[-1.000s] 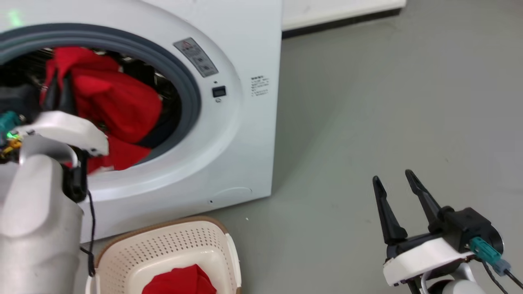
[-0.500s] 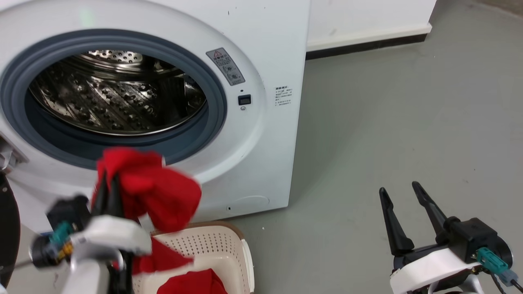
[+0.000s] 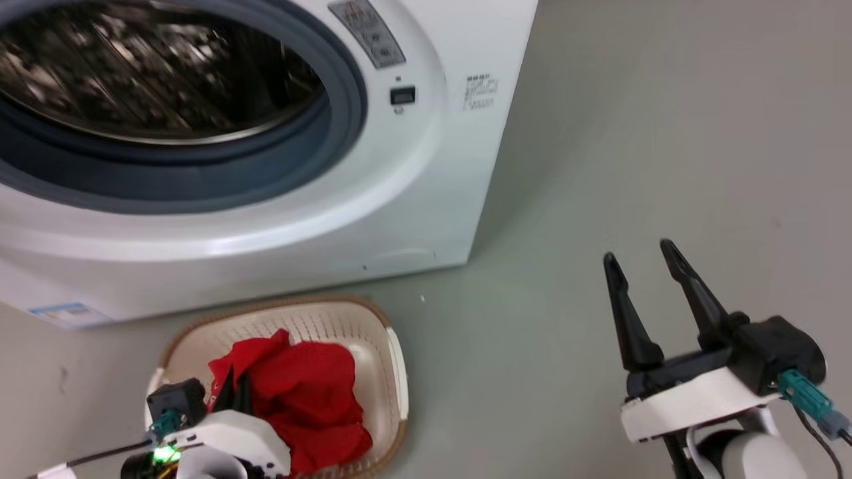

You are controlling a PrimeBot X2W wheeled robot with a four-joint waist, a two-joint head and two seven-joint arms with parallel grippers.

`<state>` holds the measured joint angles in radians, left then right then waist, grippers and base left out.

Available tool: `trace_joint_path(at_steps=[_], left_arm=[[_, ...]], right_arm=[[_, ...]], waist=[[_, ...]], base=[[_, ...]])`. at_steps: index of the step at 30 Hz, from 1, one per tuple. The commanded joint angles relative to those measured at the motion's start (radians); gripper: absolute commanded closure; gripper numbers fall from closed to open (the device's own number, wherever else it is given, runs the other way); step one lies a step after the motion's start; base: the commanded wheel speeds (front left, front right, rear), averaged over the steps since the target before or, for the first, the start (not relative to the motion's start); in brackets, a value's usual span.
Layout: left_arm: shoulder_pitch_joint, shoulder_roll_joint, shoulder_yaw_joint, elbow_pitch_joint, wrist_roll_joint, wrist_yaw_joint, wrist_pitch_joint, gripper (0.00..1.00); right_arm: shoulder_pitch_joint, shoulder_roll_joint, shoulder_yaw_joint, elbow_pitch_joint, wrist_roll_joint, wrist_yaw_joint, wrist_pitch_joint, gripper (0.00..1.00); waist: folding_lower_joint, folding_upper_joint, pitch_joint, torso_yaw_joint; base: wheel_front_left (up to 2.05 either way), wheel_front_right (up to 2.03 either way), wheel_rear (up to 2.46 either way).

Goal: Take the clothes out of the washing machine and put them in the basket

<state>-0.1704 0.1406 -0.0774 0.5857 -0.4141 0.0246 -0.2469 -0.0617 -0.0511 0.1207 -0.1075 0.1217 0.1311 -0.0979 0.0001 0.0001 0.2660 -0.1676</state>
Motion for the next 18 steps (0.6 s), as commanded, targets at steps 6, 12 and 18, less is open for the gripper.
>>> trace_joint_path(at_steps=[6, 12, 18], left_arm=[[-0.145, 0.022, 0.004, 0.153, 0.023, -0.027, -0.016, 1.0], [-0.273, 0.048, 0.013, 0.273, 0.041, -0.039, -0.02, 1.0], [-0.328, 0.072, 0.051, 0.36, 0.044, -0.023, -0.018, 1.0]], right_arm=[[-0.081, 0.002, 0.04, 0.018, 0.024, -0.001, -0.04, 0.0], [-0.145, 0.002, 0.08, 0.044, 0.051, -0.001, -0.073, 0.0], [-0.194, 0.002, 0.12, 0.069, 0.07, -0.001, -0.1, 0.0]], waist=[[-0.0001, -0.0001, 0.207, -0.074], [-0.0001, -0.0001, 0.343, -0.136], [-0.0001, -0.0001, 0.438, -0.189]], base=[[0.0, 0.0, 0.0], [0.0, 0.0, 0.0], [0.0, 0.0, 0.0]])
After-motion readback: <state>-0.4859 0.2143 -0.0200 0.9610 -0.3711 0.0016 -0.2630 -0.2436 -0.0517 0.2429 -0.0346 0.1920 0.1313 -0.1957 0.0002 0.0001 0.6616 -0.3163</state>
